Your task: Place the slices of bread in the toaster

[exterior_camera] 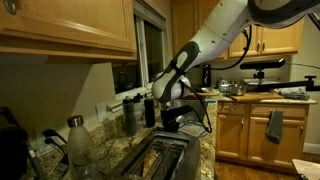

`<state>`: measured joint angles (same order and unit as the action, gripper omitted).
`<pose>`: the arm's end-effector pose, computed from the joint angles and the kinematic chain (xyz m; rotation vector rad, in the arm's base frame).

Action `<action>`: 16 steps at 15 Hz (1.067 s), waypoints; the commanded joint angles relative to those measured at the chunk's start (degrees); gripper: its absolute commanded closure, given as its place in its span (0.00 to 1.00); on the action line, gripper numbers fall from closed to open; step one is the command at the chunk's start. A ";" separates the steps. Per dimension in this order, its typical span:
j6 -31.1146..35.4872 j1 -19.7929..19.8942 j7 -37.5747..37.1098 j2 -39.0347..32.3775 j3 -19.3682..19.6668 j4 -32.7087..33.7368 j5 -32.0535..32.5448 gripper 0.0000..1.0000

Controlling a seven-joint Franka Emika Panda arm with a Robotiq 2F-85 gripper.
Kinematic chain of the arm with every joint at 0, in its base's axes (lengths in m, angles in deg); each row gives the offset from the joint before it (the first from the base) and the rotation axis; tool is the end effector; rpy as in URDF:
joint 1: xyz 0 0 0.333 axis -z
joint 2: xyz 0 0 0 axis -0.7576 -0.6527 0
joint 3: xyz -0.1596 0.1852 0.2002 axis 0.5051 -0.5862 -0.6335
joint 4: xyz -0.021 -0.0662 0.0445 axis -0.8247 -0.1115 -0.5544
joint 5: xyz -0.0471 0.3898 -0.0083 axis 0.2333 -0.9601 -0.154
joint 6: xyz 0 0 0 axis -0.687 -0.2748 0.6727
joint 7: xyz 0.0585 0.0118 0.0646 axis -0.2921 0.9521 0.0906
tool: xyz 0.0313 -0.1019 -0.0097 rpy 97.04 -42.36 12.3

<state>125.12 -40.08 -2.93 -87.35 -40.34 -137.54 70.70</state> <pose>0.6425 -0.1590 0.2093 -3.0724 0.4309 0.1274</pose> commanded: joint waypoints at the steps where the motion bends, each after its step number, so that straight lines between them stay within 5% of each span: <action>1: 0.15 1.48 1.15 0.59 -1.06 0.91 -0.98 0.92; 16: 1.21 1.08 0.58 3.06 -2.77 1.53 -3.38 0.92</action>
<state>125.16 -39.51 -2.92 -86.95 -42.08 -133.83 68.57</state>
